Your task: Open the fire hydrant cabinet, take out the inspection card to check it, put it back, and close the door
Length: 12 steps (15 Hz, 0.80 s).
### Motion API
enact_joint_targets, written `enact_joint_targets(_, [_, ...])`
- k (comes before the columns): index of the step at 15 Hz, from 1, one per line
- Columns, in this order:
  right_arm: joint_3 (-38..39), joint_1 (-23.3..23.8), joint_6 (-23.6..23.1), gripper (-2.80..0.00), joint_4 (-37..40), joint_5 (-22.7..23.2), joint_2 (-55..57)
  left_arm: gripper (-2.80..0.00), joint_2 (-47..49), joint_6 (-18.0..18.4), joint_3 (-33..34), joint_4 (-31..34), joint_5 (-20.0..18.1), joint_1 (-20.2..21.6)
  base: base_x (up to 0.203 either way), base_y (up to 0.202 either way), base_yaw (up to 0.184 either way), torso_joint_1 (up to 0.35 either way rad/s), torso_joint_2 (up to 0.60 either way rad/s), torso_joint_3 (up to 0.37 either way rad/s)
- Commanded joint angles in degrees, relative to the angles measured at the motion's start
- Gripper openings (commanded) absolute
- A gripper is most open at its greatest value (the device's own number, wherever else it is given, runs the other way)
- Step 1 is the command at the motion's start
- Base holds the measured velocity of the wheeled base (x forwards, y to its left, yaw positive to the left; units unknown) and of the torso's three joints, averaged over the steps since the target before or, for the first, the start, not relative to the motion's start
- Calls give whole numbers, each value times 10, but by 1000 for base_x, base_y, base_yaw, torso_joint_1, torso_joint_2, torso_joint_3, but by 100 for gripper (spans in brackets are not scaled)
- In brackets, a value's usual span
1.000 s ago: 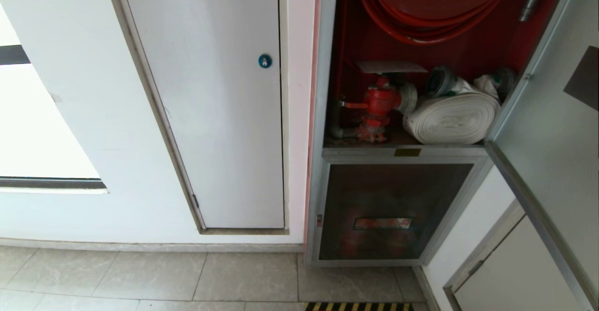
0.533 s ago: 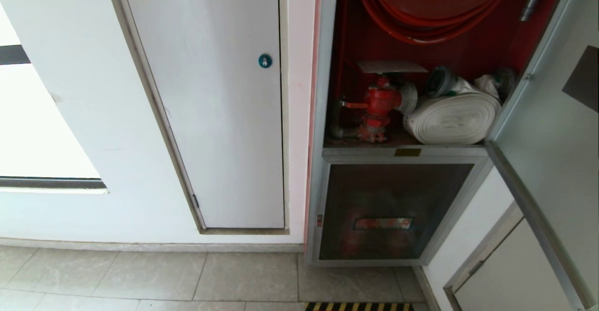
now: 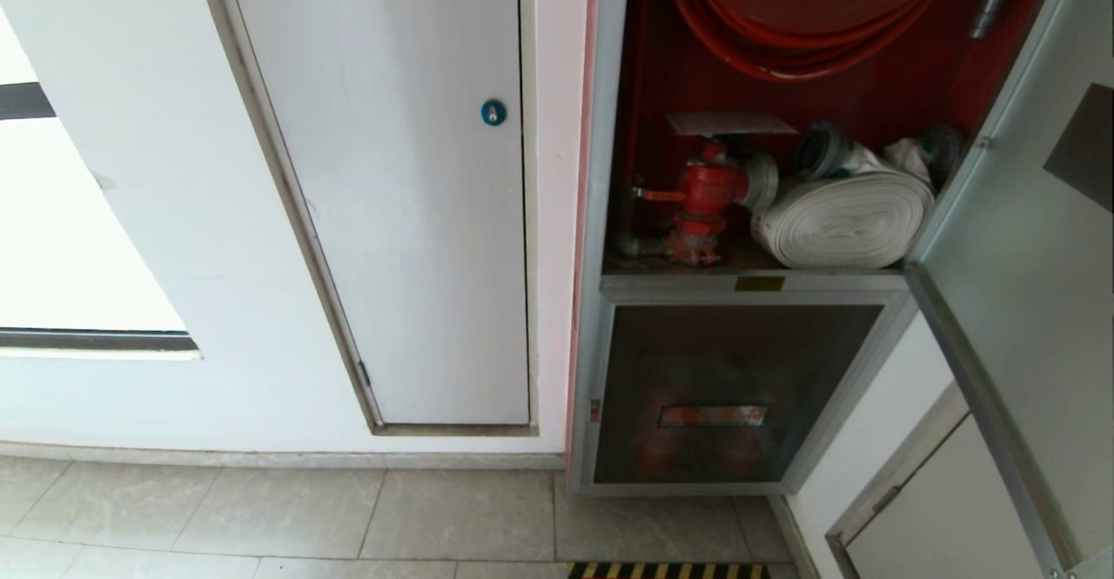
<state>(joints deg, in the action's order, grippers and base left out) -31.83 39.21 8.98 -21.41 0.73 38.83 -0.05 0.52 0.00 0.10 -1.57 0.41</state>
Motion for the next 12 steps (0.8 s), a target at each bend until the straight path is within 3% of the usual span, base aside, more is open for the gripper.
enact_joint_targets(1, [4,-12,-2,-280,-1,0,-7,-280,0,0,0,0,0,0,0,0,0,0,0,0])
enact_joint_targets(12, [20,-115,-6,-280,0,0,-26,-280,0,0,0,0,0,0,0,0,0,0,0,0])
